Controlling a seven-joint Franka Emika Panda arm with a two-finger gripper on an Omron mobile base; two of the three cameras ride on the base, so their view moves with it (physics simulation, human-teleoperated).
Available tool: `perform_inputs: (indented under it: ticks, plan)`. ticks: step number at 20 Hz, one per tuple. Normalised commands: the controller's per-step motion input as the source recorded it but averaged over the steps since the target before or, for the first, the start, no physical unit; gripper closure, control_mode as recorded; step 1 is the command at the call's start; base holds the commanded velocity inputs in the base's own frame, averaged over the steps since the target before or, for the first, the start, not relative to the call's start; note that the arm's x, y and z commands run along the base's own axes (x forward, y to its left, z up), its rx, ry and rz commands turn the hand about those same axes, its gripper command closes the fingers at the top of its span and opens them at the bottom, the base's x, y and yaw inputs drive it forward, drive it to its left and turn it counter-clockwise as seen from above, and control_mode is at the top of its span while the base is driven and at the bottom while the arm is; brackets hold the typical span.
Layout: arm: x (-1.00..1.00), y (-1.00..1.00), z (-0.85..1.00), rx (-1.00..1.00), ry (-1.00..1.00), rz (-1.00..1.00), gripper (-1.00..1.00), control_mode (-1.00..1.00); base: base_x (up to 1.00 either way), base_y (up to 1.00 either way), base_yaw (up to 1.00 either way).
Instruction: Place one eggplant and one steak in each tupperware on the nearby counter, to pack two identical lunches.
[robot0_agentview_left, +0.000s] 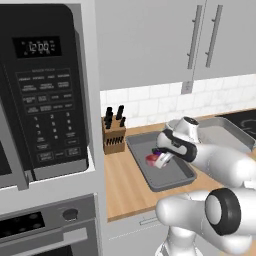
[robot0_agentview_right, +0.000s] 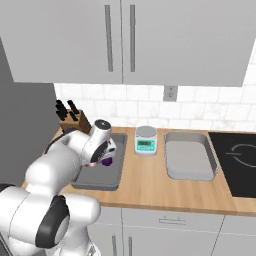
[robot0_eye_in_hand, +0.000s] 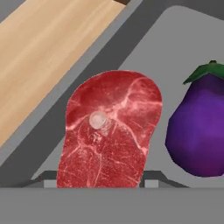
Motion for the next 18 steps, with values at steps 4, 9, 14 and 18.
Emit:
perform_inputs:
  ticks: [4, 9, 14, 18]
  plan:
    - [0.21, 0.0, -0.32, -0.02, 0.0, 0.0, 1.0, -1.0, 0.0, 0.0, 0.0]
    - [0.08, 0.0, -0.27, -0.02, 0.0, 0.0, 1.0, -1.0, 0.0, 0.0, 0.0]
    - [0.04, 0.0, -0.12, -0.04, -0.05, 0.0, -1.0, -1.0, 0.0, 0.0, 0.0]
    - [0.03, 0.0, -0.04, -0.04, -0.09, 0.0, -1.0, -1.0, 0.0, 0.0, 0.0]
